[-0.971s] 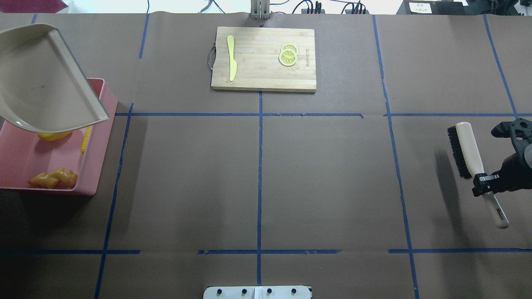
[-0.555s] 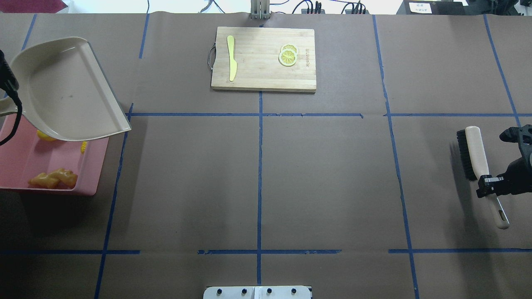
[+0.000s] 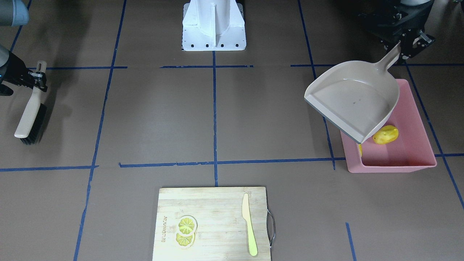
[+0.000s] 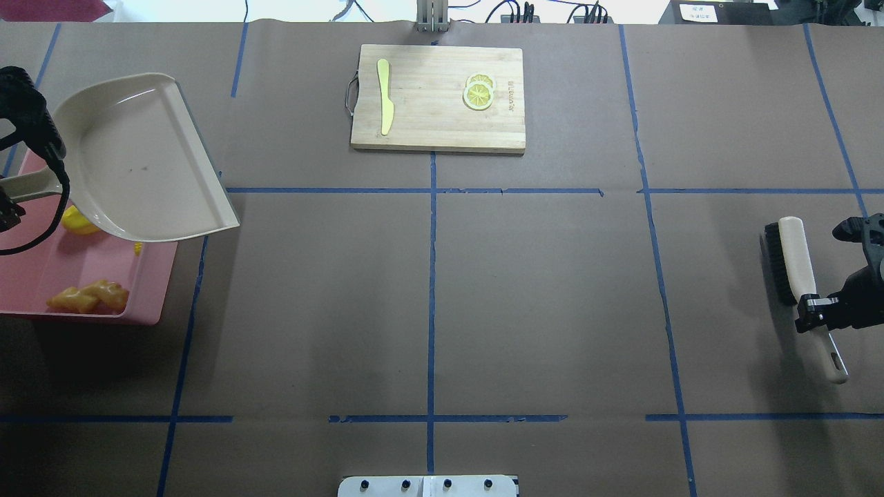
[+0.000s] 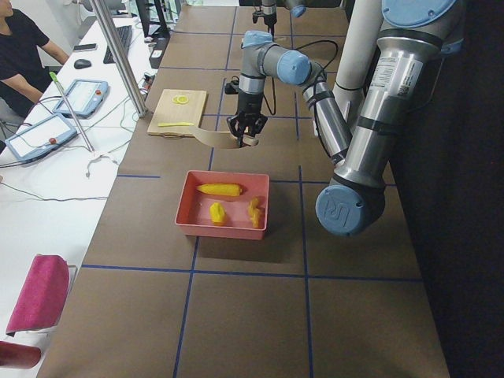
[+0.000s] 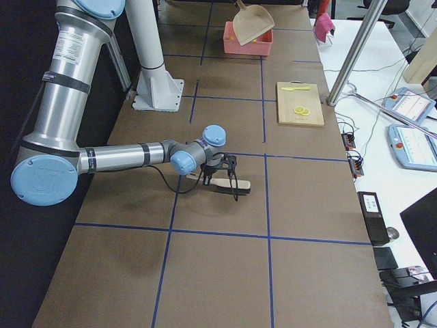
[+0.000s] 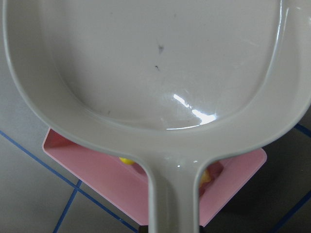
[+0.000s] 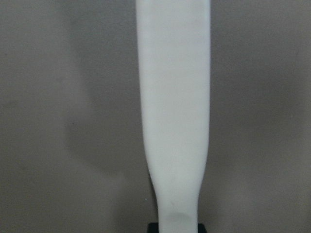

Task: Sweep and dump trash into bin
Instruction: 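Lower the empty dustpan back onto the table with the left gripper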

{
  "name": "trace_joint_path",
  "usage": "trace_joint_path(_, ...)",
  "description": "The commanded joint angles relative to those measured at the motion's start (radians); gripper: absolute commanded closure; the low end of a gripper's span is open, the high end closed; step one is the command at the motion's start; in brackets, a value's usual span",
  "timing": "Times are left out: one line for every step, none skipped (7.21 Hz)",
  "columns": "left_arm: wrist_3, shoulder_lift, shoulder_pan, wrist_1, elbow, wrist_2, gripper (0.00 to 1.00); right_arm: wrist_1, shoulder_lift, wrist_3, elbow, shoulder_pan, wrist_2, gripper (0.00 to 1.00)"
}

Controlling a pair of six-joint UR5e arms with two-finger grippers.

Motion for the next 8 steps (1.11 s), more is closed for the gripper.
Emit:
trace_joint_path(0.006,-0.002,0.019,-0.07,0.002,-0.056,0.93,0.001,0.005,-0.005,-0.022,-0.002,-0.001,0.38)
trace_joint_path(0.004,-0.002,0.048,-0.073,0.002,-0.058,0.93,0.001,0.006,-0.002,-0.025,-0.002,-0.001,0.19)
trace_joint_path(0.006,-0.004,0.05,-0.077,0.004,-0.06,0.93,0.001,0.006,0.008,-0.025,-0.002,-0.01,0.0)
trace_joint_path(0.007,-0.004,0.074,-0.095,0.004,-0.061,0.93,0.002,0.013,0.008,-0.022,-0.002,-0.013,0.0)
trace_joint_path(0.012,-0.001,0.105,-0.144,0.011,-0.06,0.94,0.002,0.013,0.008,-0.017,0.036,-0.013,0.0)
trace_joint_path(0.012,0.002,0.135,-0.218,0.057,-0.061,0.94,0.005,0.014,0.008,0.001,0.099,-0.012,0.0)
trace_joint_path(0.015,0.01,0.155,-0.315,0.11,-0.06,0.94,0.008,0.014,0.009,0.009,0.174,-0.003,0.0)
trace_joint_path(0.077,0.01,0.16,-0.38,0.158,-0.061,0.94,0.01,0.032,0.009,0.01,0.226,0.013,0.0)
